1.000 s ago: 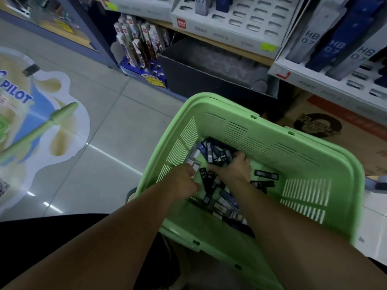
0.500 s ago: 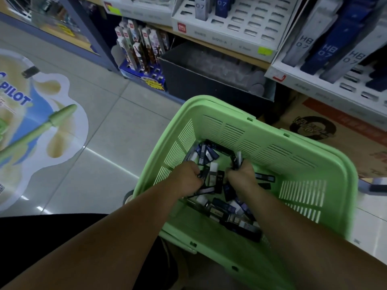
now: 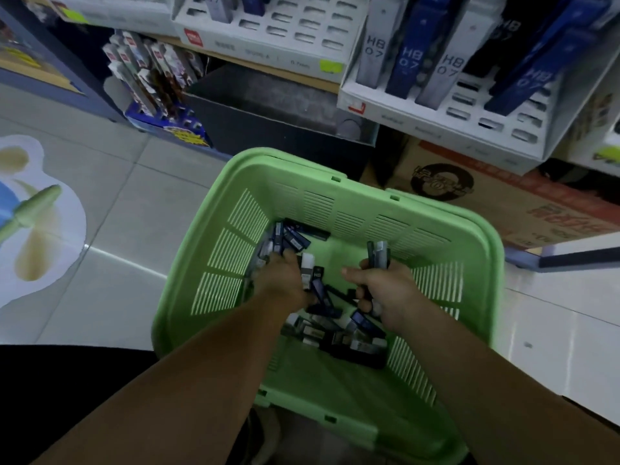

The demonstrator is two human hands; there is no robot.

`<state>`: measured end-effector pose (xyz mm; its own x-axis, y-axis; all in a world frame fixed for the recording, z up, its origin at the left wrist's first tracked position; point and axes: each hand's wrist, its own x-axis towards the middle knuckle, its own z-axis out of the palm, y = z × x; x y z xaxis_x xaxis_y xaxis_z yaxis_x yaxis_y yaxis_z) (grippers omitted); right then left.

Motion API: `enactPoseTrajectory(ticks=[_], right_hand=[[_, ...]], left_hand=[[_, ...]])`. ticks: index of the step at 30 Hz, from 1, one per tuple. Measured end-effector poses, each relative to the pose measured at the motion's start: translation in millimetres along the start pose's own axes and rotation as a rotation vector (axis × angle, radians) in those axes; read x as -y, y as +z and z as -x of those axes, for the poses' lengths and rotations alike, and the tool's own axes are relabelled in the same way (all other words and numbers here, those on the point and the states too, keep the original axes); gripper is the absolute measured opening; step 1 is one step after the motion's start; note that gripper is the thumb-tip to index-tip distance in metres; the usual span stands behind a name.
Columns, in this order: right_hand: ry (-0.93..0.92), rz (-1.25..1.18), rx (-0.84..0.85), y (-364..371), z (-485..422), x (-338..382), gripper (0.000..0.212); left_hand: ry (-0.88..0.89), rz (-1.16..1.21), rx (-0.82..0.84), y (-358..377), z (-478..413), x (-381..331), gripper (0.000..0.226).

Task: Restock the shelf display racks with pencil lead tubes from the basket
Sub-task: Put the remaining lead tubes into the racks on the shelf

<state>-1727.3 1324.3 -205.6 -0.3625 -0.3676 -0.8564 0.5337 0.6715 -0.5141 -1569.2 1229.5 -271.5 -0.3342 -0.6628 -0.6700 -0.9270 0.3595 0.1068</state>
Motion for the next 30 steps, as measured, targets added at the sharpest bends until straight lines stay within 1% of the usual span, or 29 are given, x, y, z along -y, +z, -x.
enactPoseTrajectory(ticks=[3,5,7,8,9,10,11,12,13,15,18,21,23,25,27,30], right_hand=[[0.004,-0.054,-0.012,-9.3,5.0,-3.0,0.037],[0.011,-0.077,-0.024,-15.0,9.1,-4.8,0.032],[0.023,-0.101,-0.022,-17.6,12.9,-4.0,0.025],[0.032,-0.109,-0.021,-18.7,14.4,-4.0,0.022],[0.039,-0.114,-0.018,-18.9,15.5,-4.1,0.02],[0.04,-0.115,-0.016,-18.6,16.2,-4.3,0.02],[0.036,-0.111,-0.013,-18.0,16.7,-4.5,0.021],[0.029,-0.101,-0.013,-17.6,17.2,-4.9,0.023],[0.019,-0.095,-0.013,-17.3,17.2,-5.5,0.025],[0.006,-0.113,-0.006,-17.3,18.6,-6.2,0.025],[0.008,-0.171,-0.041,-21.6,19.7,-6.8,0.036],[0.004,-0.165,-0.091,-23.8,20.5,-8.6,0.045],[0.01,-0.15,-0.102,-23.4,21.5,-8.3,0.048],[0.02,-0.143,-0.109,-22.1,21.5,-7.8,0.044],[0.025,-0.167,-0.106,-21.0,20.7,-8.6,0.04],[0.014,-0.185,-0.105,-20.3,18.1,-11.5,0.037]], left_hand=[[-0.035,0.042,-0.049,1.1,-5.9,-8.5,0.087],[-0.067,0.147,-0.076,4.8,-8.9,-14.4,0.073],[-0.111,0.28,-0.109,10.4,-13.5,-16.0,0.07],[-0.142,0.356,-0.114,12.2,-14.9,-17.0,0.075],[-0.177,0.411,-0.106,13.4,-15.5,-19.2,0.089],[-0.213,0.424,-0.074,14.5,-14.5,-22.9,0.107],[-0.246,0.394,-0.024,15.6,-11.4,-28.3,0.123],[-0.262,0.339,0.016,17.8,-7.7,-34.2,0.131],[-0.261,0.284,0.033,20.5,-4.5,-39.4,0.133],[-0.242,0.26,-0.007,25.9,-0.1,-44.7,0.129],[-0.216,0.379,-0.053,29.6,-4.7,-44.5,0.116],[-0.195,0.434,-0.048,29.2,-8.4,-43.8,0.109],[-0.169,0.486,-0.053,30.5,-9.4,-45.8,0.094],[-0.144,0.509,-0.058,32.8,-9.0,-48.8,0.077],[-0.125,0.49,-0.06,33.9,-9.5,-50.7,0.076],[-0.094,0.4,-0.044,32.8,-10.0,-50.2,0.078]])
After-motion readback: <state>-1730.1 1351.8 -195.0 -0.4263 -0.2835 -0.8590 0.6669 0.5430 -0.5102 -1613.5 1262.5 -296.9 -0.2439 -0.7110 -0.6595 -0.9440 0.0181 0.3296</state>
